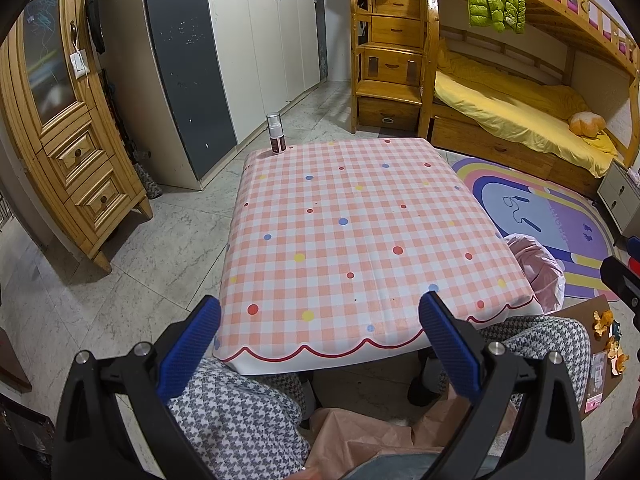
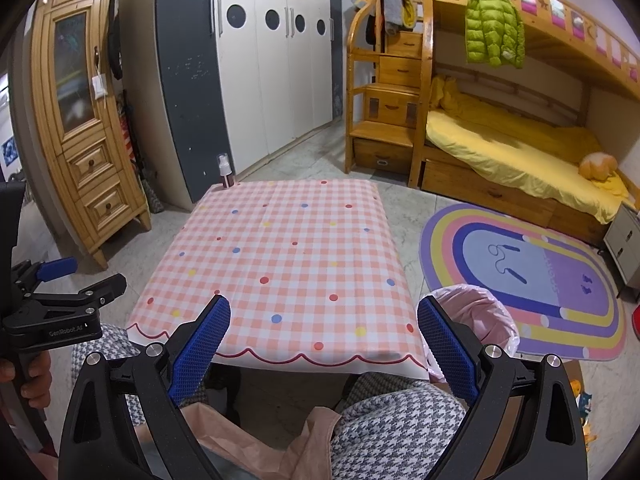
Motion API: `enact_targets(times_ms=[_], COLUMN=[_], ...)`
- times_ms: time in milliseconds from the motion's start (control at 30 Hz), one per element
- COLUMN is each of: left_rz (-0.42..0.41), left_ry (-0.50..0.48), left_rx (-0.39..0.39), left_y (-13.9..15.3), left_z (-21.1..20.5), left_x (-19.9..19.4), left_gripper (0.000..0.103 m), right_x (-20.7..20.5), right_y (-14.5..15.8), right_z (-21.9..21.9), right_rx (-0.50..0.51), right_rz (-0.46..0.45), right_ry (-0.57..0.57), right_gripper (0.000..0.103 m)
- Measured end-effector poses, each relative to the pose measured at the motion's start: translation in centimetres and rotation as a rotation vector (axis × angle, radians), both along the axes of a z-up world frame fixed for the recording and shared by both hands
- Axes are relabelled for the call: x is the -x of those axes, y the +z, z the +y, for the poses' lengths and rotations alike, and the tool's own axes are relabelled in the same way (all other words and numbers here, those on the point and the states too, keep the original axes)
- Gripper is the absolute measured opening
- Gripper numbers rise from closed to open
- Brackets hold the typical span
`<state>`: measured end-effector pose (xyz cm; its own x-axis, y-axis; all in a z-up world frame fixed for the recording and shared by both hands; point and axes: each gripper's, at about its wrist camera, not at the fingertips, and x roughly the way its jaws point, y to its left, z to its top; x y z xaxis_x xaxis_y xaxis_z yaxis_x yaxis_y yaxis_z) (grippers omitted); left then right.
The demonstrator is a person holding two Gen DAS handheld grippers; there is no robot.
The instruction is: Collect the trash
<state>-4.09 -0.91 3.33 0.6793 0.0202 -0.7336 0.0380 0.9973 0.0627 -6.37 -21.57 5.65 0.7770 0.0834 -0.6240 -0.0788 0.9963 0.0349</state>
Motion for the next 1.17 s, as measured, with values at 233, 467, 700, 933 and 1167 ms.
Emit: enact_targets(times_ms=[233,467,700,933,1167], left_rz=[0.000,0.002,0.004,-0.014,0.049], left_ry=[0.000,-0.001,0.001,-0.004,-0.037], left_rx=[0.002,0.001,0.003,-0.011,0.072], left_y=[0.0,0.0,0.0,0.0,-2.1], left_z=[0.1,0.1,0.1,0.2,0.6], left_x=[-0.1,0.0,0.0,-0.2,-1.4], left_gripper=[0.096,0.096,0.096,0.096,0.096], right_x=[0.0,0.0,0.0,0.0,0.8], right_y=[0.0,0.0,0.0,-0.4,-0.9], right_z=[0.1,0.1,0.1,-0.5,-7.5], right_rx=[-0.001,0.000,0.000,-0.010,-0.002], right_rz=[0.001,0.001,0.004,-0.001,-0.081], right_ry=[0.000,0.000,-0.002,-0.012,-0.245], right_gripper=[0.093,0.093,0.093,0.093,0.093])
